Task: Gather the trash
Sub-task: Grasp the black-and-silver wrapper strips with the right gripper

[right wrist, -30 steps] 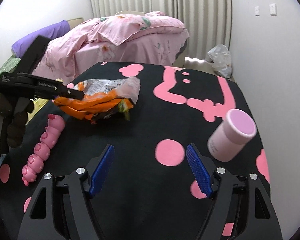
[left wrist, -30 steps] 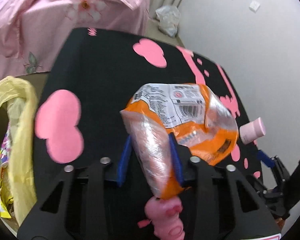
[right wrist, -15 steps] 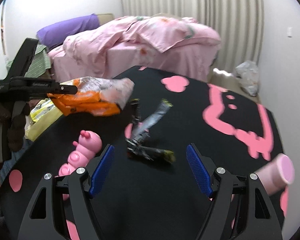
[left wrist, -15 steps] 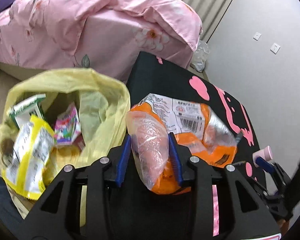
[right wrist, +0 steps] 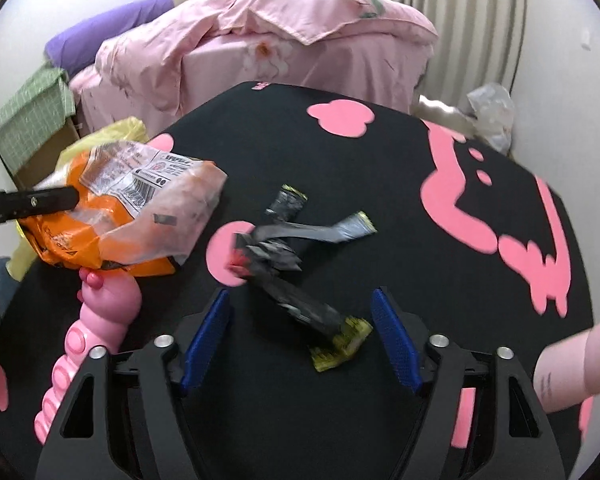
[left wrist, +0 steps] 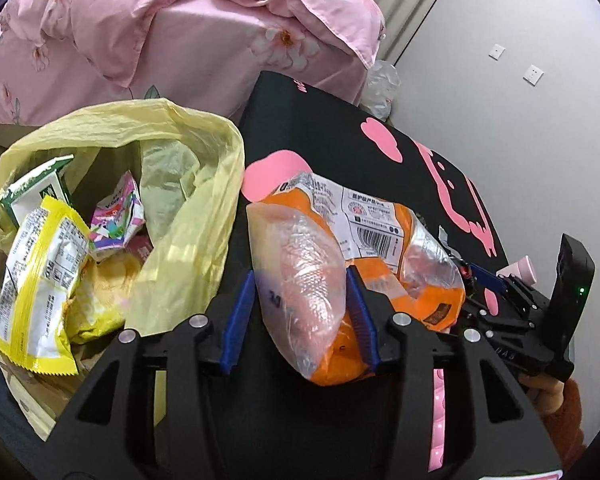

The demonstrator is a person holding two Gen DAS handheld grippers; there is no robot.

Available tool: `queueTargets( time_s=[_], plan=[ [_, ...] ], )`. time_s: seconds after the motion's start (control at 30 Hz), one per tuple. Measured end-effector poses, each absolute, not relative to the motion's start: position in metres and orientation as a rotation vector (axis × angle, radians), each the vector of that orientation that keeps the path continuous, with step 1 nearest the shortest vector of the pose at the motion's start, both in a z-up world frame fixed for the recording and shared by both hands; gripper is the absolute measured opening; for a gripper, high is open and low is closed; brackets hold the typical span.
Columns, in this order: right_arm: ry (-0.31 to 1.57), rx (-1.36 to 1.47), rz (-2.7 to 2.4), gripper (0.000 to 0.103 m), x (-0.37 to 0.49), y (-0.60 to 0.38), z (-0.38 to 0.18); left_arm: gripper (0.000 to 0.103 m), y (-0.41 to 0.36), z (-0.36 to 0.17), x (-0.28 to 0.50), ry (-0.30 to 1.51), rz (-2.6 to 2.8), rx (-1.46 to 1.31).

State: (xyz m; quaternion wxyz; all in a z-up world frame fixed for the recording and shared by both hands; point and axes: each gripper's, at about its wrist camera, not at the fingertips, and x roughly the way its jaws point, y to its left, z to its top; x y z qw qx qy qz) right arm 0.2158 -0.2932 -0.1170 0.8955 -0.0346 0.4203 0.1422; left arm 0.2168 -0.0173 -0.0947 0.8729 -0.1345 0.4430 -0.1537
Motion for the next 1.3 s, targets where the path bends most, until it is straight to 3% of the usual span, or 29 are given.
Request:
queueTargets(
  time_s=[0.3, 0.67, 0.7, 0.73, 0.77, 0.93, 1.17, 1.3],
  plan=[
    [0.802, 0.018, 0.362, 0.065, 0.187, -0.313, -0.098, 0.044, -0.034, -0.087, 0.207, 0.904, -0.355, -0.239],
    [0.808, -0.040, 0.441, 0.064, 0.225, -0.283, -0.104, 0.044, -0.023, -0.085, 0.202, 0.887, -0.306, -0.258],
    [0.830, -0.040, 0.460, 0.059, 0.229, -0.281, -0.106, 0.044, -0.022, -0.085, 0.202, 0.886, -0.308, -0.262],
    [0.866, -0.044, 0.476, 0.040, 0.234, -0.280, -0.111, 0.044, -0.021, -0.086, 0.202, 0.886, -0.310, -0.266],
    [0.877, -0.048, 0.473, 0.037, 0.234, -0.279, -0.111, 0.044, -0.021, -0.086, 0.202, 0.887, -0.313, -0.268],
    [0.835, -0.071, 0.424, 0.031, 0.211, -0.284, -0.101, 0.044, -0.024, -0.090, 0.202, 0.899, -0.325, -0.270],
    [0.778, -0.061, 0.372, 0.031, 0.172, -0.300, -0.091, 0.044, -0.036, -0.095, 0.202, 0.928, -0.331, -0.232],
    [0.763, -0.048, 0.366, 0.031, 0.162, -0.306, -0.086, 0.031, -0.038, -0.092, 0.201, 0.922, -0.339, -0.236]
  ],
)
